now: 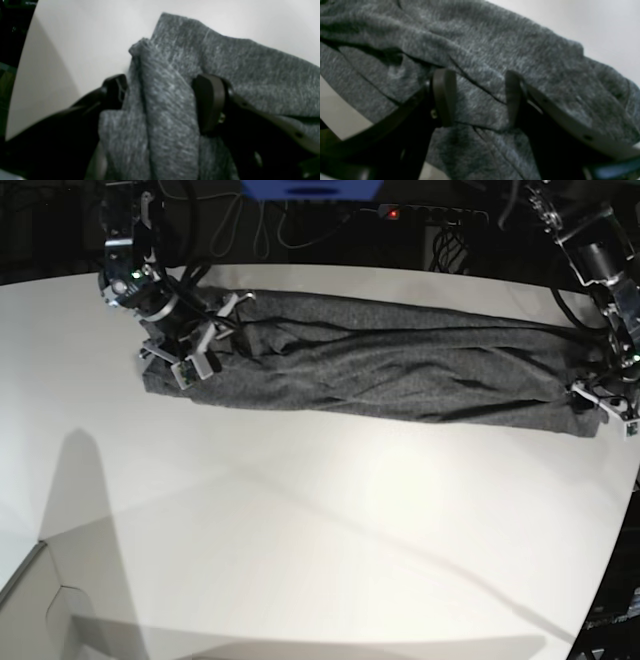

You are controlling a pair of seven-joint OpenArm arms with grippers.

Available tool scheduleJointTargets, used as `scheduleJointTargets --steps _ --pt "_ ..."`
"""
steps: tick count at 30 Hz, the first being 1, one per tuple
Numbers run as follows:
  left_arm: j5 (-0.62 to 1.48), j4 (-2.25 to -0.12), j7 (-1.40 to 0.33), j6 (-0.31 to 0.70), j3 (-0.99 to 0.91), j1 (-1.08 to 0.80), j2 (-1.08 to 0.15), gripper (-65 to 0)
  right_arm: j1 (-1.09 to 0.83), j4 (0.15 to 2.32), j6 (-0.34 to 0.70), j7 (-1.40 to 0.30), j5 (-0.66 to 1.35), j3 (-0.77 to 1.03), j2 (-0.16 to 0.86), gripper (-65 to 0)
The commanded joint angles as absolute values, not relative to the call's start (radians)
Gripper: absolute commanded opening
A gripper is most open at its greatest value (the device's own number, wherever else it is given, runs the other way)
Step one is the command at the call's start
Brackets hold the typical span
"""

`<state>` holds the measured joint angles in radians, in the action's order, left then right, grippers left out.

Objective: Layout the t-shirt on the table in an organized manner, then fold the t-shirt properly

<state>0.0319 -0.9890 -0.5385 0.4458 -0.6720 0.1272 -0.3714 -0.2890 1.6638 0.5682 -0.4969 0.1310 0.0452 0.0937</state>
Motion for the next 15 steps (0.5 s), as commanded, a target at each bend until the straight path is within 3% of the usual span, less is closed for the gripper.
scheduleJointTargets --steps 1,13,15 --pt "0.005 -0.964 -0.558 0.446 -0.671 0.133 -0.386 -23.5 -0.283 1.679 0.579 -0.473 0.142 0.047 0.096 -33.6" --pt "0.010 -0.865 -0.519 0.453 -0.673 0.127 -0.358 -24.2 -0.269 1.679 0.579 -0.475 0.142 0.047 0.099 -33.6" --pt "0.007 -0.865 -0.519 0.453 -0.671 0.124 -0.341 -28.5 -0.266 1.679 0.579 -0.475 0.142 0.047 0.099 -33.6"
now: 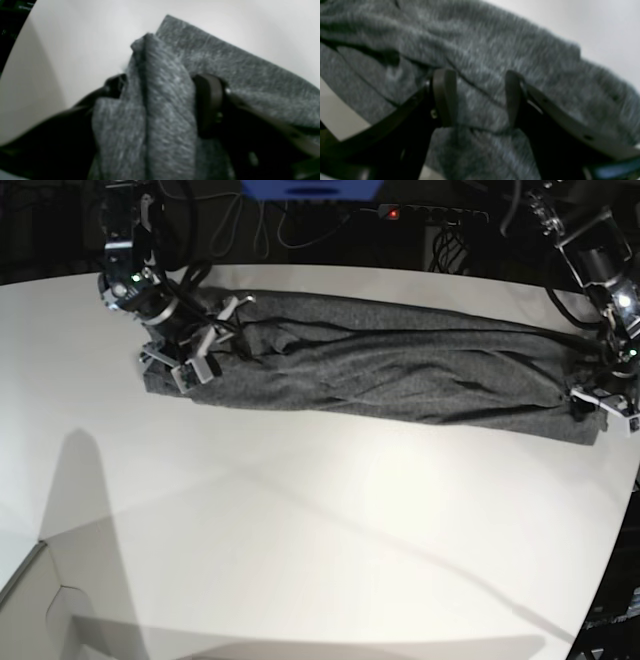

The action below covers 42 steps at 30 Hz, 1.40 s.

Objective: Layout the t-shirt on the table in an organized manner, then fold the t-shirt properly

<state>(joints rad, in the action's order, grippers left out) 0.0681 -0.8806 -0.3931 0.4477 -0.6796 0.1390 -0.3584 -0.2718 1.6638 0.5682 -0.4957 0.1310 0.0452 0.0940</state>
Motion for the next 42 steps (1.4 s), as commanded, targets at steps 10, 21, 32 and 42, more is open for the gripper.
scheduleJointTargets --steps 10,21,32,42 --pt "0.007 -0.863 -0.512 0.453 -0.673 0.101 -0.334 -64.8 -0.265 1.681 0.579 -0.475 0.142 0.047 0.099 -33.6" --pt "0.013 -1.113 -0.631 0.452 -0.719 0.099 -0.320 -64.7 -0.263 1.679 0.579 -0.475 0.142 0.047 0.101 -33.6" --pt "0.007 -1.575 -0.803 0.444 -0.751 0.030 -0.174 -64.8 -0.263 1.682 0.579 -0.473 0.142 0.047 0.101 -33.5" --pt "0.004 -1.859 -0.869 0.440 -0.659 -0.079 -0.041 -64.8 -0.268 1.755 0.581 -0.470 0.142 0.047 0.101 -33.3"
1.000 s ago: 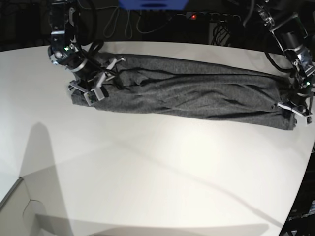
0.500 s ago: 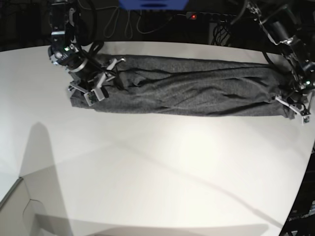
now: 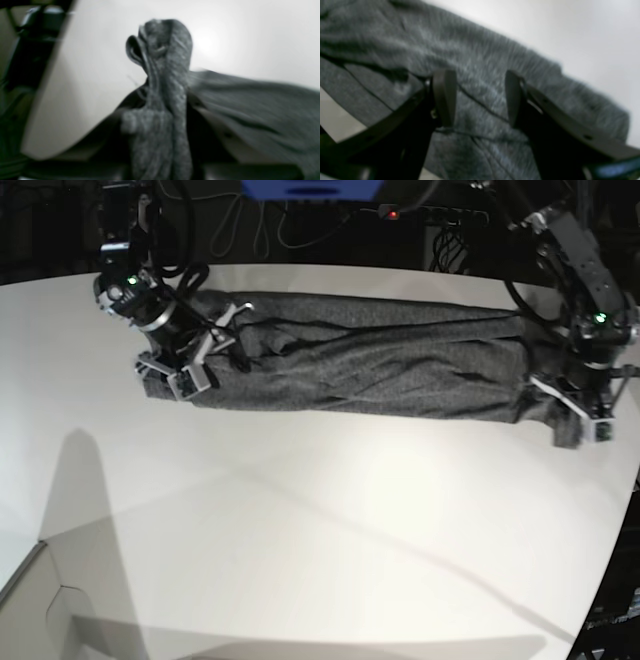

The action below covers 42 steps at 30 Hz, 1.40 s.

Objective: Layout the t-shirt on the table in an organized manner, then fold the t-shirt properly
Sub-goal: 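Grasp the strip's middle with the left gripper and fold it toward the right gripper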

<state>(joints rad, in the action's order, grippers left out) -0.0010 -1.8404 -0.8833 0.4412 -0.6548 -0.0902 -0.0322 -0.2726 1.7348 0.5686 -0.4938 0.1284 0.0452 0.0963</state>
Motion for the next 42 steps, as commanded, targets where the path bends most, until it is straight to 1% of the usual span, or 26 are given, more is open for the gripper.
scheduleJointTargets --steps 1,5,9,16,21,26,27,31,36,40,42 --pt "-0.010 -1.865 -0.869 0.440 -0.628 -0.090 -0.028 -64.8 -0.271 1.770 0.581 -0.470 0.142 0.047 0.101 -33.3" --pt "-0.108 -1.873 -0.860 0.441 -0.532 -0.110 0.038 -64.8 -0.275 1.816 0.581 -0.475 0.142 0.047 0.099 -33.3" --pt "-0.147 -1.883 -0.860 0.444 -0.483 -0.128 0.082 -64.8 -0.294 1.840 0.581 -0.473 0.143 0.068 0.097 -33.3" --pt "-0.148 -1.902 -0.860 0.441 -0.328 -0.171 0.091 -64.8 -0.303 1.844 0.581 -0.475 0.145 0.094 0.094 -33.2" --pt "-0.151 -1.902 -0.825 0.440 -0.232 -0.173 0.130 -64.8 -0.309 1.844 0.581 -0.475 0.145 0.094 0.094 -33.2" --pt "-0.151 -1.890 -0.816 0.438 -0.166 -0.173 0.130 -64.8 -0.311 1.844 0.581 -0.475 0.145 0.094 0.096 -33.2" --pt "-0.151 -1.888 -0.814 0.432 -0.163 -0.173 0.130 -64.8 -0.311 1.844 0.581 -0.475 0.145 0.094 0.097 -33.2" --pt "-0.151 -1.873 -0.812 0.346 -0.099 -0.173 0.119 -64.8 -0.311 1.845 0.581 -0.475 0.145 0.094 0.097 -33.3" --pt "-0.151 -1.868 -0.812 0.308 -0.008 -0.173 0.097 -64.8 -0.311 1.847 0.581 -0.475 0.145 0.094 0.096 -33.3" --pt "-0.151 -1.867 -0.812 0.266 0.008 -0.173 0.090 -64.8 -0.311 1.848 0.581 -0.475 0.145 0.094 0.096 -33.3" --pt "-0.151 -1.847 -0.812 0.266 0.012 -0.173 0.087 -64.8 -0.311 1.848 0.581 -0.475 0.145 0.094 0.097 -33.3"
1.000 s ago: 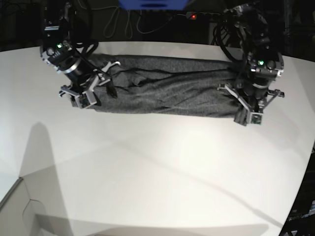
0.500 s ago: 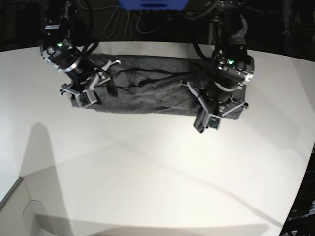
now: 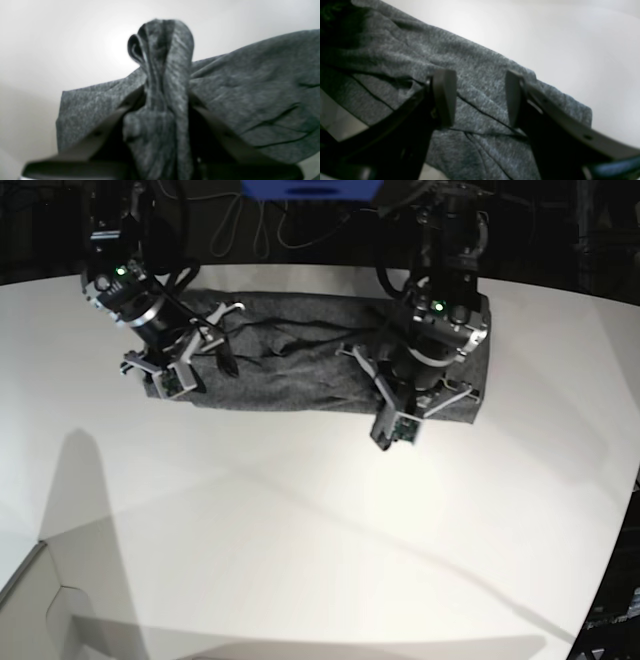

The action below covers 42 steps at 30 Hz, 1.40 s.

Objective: Layout the t-shirt on the table in an organized manner, then fold the t-shirt properly
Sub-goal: 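Grasp the strip's middle with the left gripper and fold it toward the right gripper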

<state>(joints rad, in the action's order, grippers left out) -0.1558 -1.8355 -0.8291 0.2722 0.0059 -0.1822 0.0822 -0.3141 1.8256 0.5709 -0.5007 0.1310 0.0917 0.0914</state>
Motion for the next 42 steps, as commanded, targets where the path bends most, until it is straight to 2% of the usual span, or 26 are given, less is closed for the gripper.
scheduleJointTargets --steps 1,8,16,19,24,27,33,38,40,42 --pt "-0.151 -1.837 -0.812 0.266 0.022 -0.173 0.085 -64.8 -0.311 1.848 0.581 -0.475 0.145 0.094 0.097 -33.4" --pt "-0.150 -1.816 -0.812 0.266 0.117 -0.173 0.036 -64.6 -0.311 1.848 0.581 -0.475 0.145 0.094 0.097 -33.4" --pt "-0.150 -1.816 -0.814 0.266 0.125 -0.173 0.035 -64.3 -0.311 1.848 0.581 -0.475 0.145 0.094 0.099 -33.4" --pt "-0.150 -1.816 -0.814 0.266 0.122 -0.173 0.031 -57.6 -0.311 1.848 0.581 -0.475 0.145 0.094 0.099 -33.4" --pt "-0.145 -1.828 -0.811 0.266 0.122 -0.173 0.031 -37.7 -0.311 1.848 0.581 -0.475 0.145 0.094 0.099 -33.4" --pt "-0.142 -1.862 -0.811 0.274 0.127 -0.176 0.035 -30.7 -0.311 1.850 0.581 -0.475 0.145 0.094 0.097 -33.4" --pt "-0.142 -1.979 -0.809 0.274 0.104 -0.191 0.031 -30.3 -0.325 1.850 0.581 -0.475 0.145 0.094 0.097 -33.4" --pt "-0.140 -1.974 -0.809 0.274 -0.097 -0.183 0.051 -30.8 -0.331 1.850 0.581 -0.475 0.145 0.094 0.097 -33.5" --pt "-0.130 -1.954 -0.809 0.275 -0.159 -0.182 0.067 -35.3 -0.331 1.850 0.581 -0.475 0.145 0.094 0.097 -33.5" --pt "-0.094 -1.939 -0.811 0.275 -0.185 -0.182 0.062 -44.8 -0.331 1.850 0.581 -0.475 0.145 0.094 0.096 -33.5"
